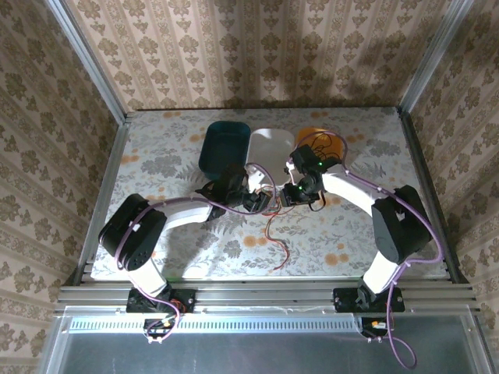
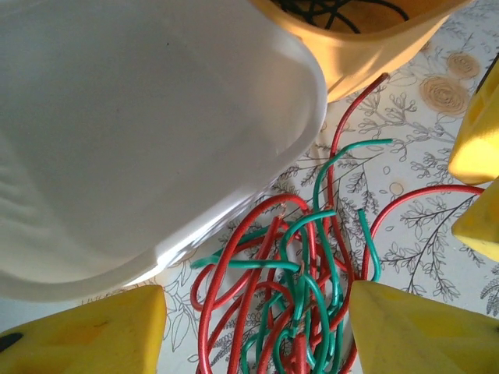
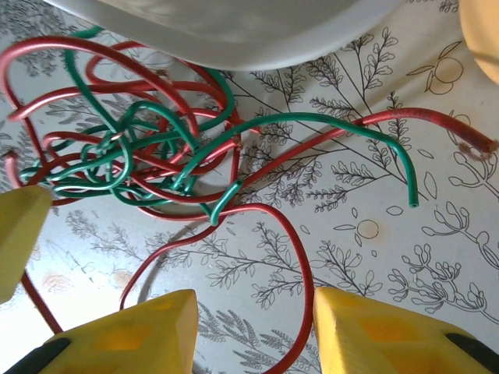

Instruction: Untangle the cables

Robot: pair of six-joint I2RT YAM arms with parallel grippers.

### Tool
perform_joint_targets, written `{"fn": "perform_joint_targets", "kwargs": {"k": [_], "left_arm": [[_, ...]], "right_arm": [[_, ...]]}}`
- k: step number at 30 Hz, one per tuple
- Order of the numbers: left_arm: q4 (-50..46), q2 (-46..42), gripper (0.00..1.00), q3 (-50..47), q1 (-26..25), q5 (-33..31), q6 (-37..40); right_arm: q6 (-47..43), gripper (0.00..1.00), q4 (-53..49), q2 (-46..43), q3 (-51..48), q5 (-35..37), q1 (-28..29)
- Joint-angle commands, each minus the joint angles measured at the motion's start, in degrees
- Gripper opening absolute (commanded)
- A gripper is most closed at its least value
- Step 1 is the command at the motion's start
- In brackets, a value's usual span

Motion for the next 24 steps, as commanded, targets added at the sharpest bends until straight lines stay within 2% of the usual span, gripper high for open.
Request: {"fn": "perform_joint_targets", "kwargs": {"k": [1,11,13,14,15,17,24], "left_arm": [[0.74,0.86,0.64,-0.87,-0.08,-1.56,-0.95],[0.57,2.69,0.64,-0.06,-0.83,-0.95,0.63],[0.57,2.97,0.64,-0.04,-0.96,-0.65,0.70],[0.68,3.22,0.64,-0.08,-1.01,-0.51,0.74],[0.76,3.45,0.64,0.03,-1.03,-0.42,0.65],[1.06,3.83,0.64,0.13,-0.98,-0.25,0.54],[0.58,5.95,0.64,1.11,-0.84,0.59,0.59]], "right_arm": [[-1.45,0.44,-3.71,1.81,1.78,-0.08,0.19],[-0.46,0.44,-4.37,2.71,-0.27,0.76,0.48],[-0.39,0.35,-3.83,3.04,-0.56,0.43,0.48],[-0.40,0.27,-3.70,3.21,-0.56,0.29,0.48],[-0.56,0.15,-3.59,3.42,-0.47,0.09,0.48],[-0.67,0.01,-3.50,3.07,-0.25,0.39,0.43],[-0.42,0.00,-4.23,-5.51,2.21,4.27,-0.05]]}}
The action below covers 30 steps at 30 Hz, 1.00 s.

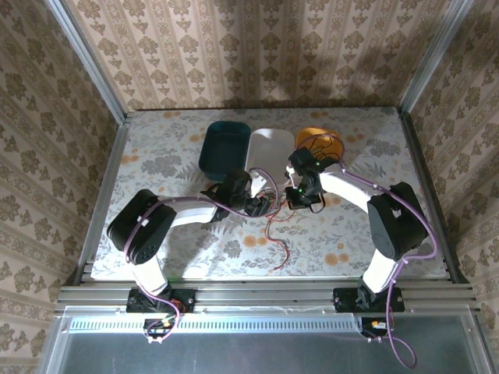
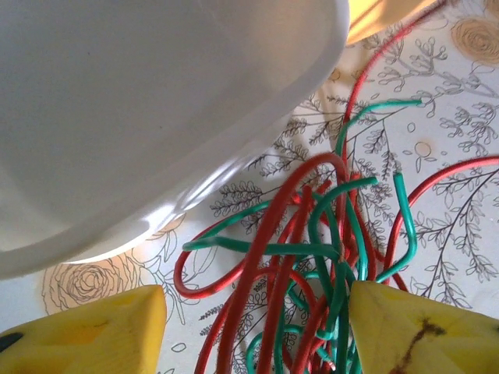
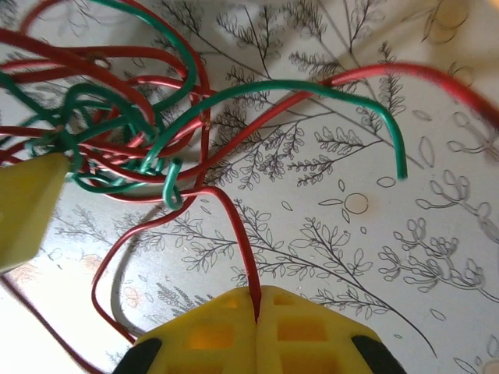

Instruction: Untangle the cables

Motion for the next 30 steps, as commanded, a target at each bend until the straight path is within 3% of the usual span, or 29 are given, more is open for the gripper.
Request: {"fn": "perform_joint_targets", "kwargs": {"k": [1,10,30], "left_arm": [[0.21,1.81,0.64,1.39,0.06,1.53,0.71],[-0.96,4.06,0.64,1.13,0.19,3.03,1.18],[-1.57,7.86,0.64,0.60,0.46,4.87,1.35]], "right_arm": [[-0.01,0.00,-1.33,-7.21,2.54,3.43,-0.27],[2.13,0.00,0.70,-20.37,6.69,14.33,-0.70],[-1.90,0.00,11.54,-38.50,9.31,34.00,-1.59]]}}
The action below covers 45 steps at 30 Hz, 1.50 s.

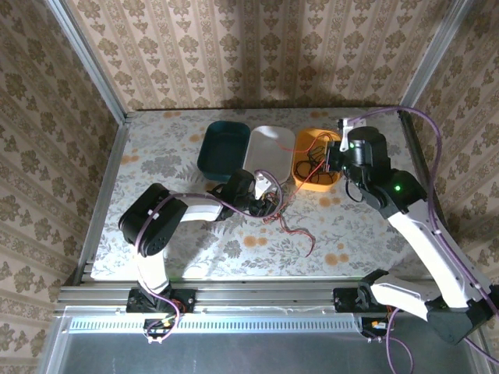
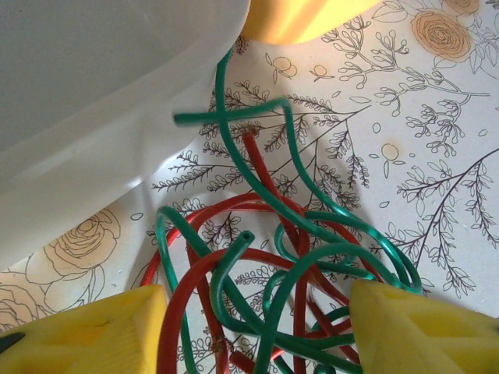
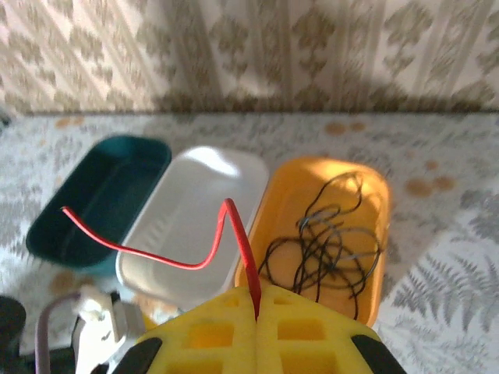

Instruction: Untangle the cables

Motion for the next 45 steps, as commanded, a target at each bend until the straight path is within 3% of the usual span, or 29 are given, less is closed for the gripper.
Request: {"fn": "perform_joint_targets", "kwargs": {"k": [1,7,13,19,23,29,40,45], "left_arm": [[-5.45,2.42,0.64,-1.24,0.42,-1.18,1.30],[-4.22,1.97,0.64,-2.64,0.42,-0.88,0.87],[-2.31,1.58,0.64,-4.09,0.43,0.27,0.20],[2.48,-2.01,0.65,-5.60,0.51,1.68,-0.42],[4.94,-6.46,0.68,-6.22,0.75,-1.07,-1.84],[9.13,-13.02,0.71,-8.67,2.65,-5.69,-5.07],[7.51,-15.91,0.73,-11.19,5.16,-9.41,-6.94],[6.70,-16.13,0.74,-11.12,5.34,-10.89,-7.14]], "right_arm": [[-2.68,0.00,4.92,-2.37,3.35,7.55,-0.43],[-6.22,0.00,9.10,-3.92,7.02,10.99,-1.13],[-6.20,0.00,15.18,-1.42,11.60,7.98,-2.01],[-4.87,0.00,16.03,7.48,16.78,2.82,-3.41],[-3.52,0.00,15.62,14.50,18.44,-1.45,-4.00],[-2.39,0.00,14.99,24.00,16.69,-2.04,-4.03],[1.71,0.00,7.10,38.61,18.49,-5.17,-2.72],[3.21,0.00,-3.04,48.62,24.63,-8.60,-2.23]]}}
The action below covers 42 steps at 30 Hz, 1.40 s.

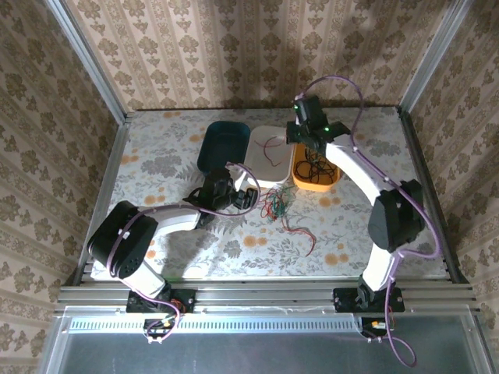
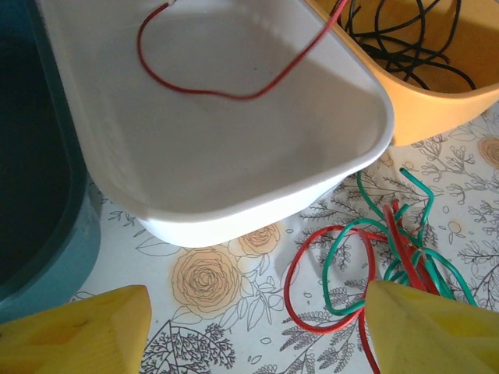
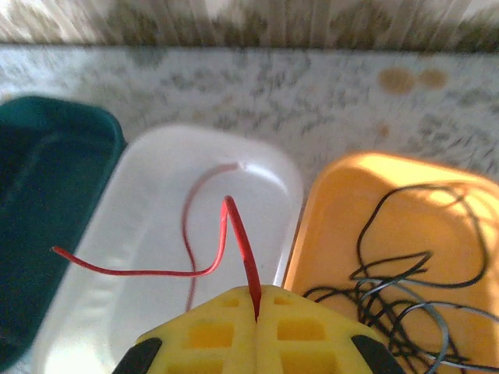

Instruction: Untangle the cables

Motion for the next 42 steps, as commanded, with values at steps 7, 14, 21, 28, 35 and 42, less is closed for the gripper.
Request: {"fn": "perform_joint_targets", "kwargs": {"k": [7,14,21,28,35,42], "left_arm": [[-1.56,-1.77,0.74,-0.59,0.71,-2.30,-1.44],[-2.47,-1.86,0.74,-0.64,0.71,-1.95,-1.19],[-4.19,-1.64,0.74,0.67,0.62,-0.71,-0.10],[-5.10,-0.92,0.74,1.91,0.29,1.16,0.44],[-6.33,-0.12,0.74,3.82,-1.28,4.29,3.30],[-7.23,1.77,0.74,5.45,-2.52,12.20,3.93]], "right_arm": [[2.60,0.00,-13.92,12.08,8.35,0.66,2.61],[1.06,0.00,-14.46,17.62,11.20,3.62,4.60],[-2.63,0.03,-12.03,21.75,16.51,2.13,4.28],[-4.36,0.41,-10.53,18.03,17.86,3.40,3.73],[-5.49,0.44,-8.70,5.20,8.74,3.08,3.82],[-4.98,0.44,-6.60,-14.06,-18.31,-14.96,4.41]]}}
